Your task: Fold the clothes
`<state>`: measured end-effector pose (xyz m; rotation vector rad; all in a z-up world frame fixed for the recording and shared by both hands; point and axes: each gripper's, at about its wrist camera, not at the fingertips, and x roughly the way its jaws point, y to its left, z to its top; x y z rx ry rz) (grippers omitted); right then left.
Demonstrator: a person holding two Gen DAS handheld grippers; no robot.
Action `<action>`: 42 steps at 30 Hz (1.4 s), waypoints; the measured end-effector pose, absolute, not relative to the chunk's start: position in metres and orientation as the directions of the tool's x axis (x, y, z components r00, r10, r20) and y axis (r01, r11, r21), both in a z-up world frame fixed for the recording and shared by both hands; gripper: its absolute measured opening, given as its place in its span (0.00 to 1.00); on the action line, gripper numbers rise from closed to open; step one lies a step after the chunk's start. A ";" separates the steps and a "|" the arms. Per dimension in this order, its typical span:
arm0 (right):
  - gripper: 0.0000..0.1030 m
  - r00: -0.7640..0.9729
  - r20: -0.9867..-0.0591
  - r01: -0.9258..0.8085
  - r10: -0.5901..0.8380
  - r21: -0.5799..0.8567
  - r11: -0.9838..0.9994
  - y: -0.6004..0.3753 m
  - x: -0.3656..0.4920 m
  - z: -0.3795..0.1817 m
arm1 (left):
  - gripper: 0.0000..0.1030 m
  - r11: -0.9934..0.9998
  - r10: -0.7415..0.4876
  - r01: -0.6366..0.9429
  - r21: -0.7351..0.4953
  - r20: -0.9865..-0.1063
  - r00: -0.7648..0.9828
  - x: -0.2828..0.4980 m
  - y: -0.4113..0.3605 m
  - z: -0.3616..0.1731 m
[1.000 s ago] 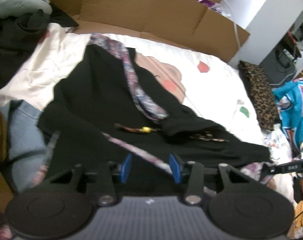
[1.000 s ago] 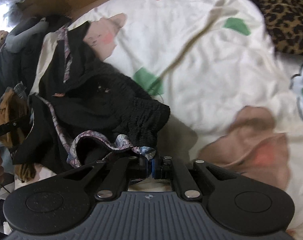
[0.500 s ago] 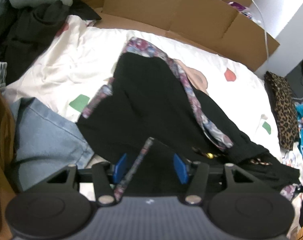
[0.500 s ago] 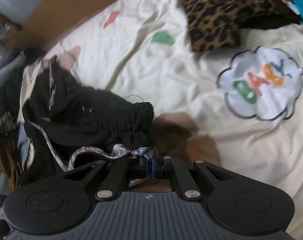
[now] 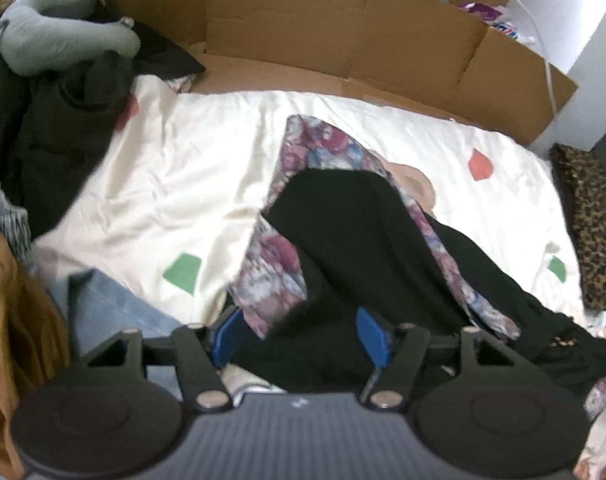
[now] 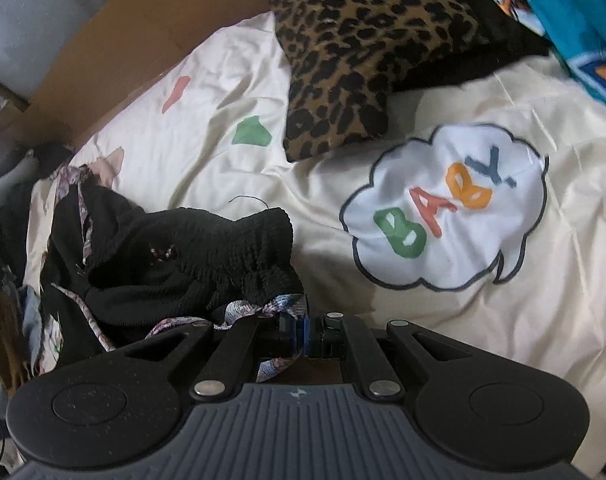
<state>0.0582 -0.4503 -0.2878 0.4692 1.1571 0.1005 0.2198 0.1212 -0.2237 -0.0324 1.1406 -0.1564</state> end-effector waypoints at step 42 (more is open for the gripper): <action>0.01 0.416 -0.847 0.148 0.332 0.424 0.894 -0.442 0.057 -0.300 | 0.11 0.945 -0.324 0.076 -0.320 -0.871 0.369 0.206 0.150 -0.305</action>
